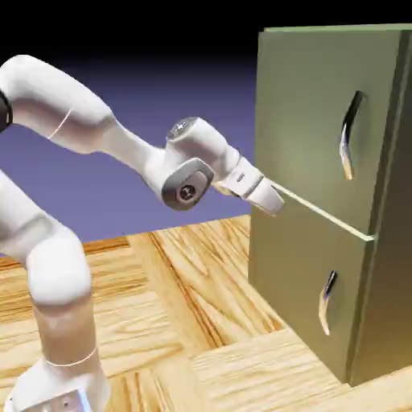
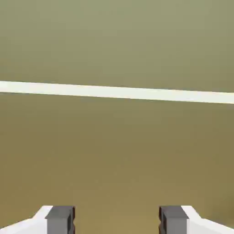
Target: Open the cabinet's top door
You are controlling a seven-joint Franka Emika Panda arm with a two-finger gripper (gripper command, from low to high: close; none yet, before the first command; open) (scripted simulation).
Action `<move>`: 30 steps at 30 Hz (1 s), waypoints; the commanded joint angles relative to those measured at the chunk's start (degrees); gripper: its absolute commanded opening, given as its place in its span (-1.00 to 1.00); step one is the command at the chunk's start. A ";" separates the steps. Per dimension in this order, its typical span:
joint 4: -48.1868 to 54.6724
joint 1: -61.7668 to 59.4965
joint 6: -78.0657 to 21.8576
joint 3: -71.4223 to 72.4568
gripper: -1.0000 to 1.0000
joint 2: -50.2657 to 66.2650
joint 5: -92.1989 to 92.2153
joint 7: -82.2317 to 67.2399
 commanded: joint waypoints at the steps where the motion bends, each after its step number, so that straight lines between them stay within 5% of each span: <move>1: 0.48 1.23 1.44 -2.08 0.00 -0.16 -1.24 0.04; 25: 11.44 29.11 34.18 -49.38 0.00 -3.74 -29.52 0.99; 30: 18.86 39.50 36.52 -57.02 0.00 4.02 -28.31 2.85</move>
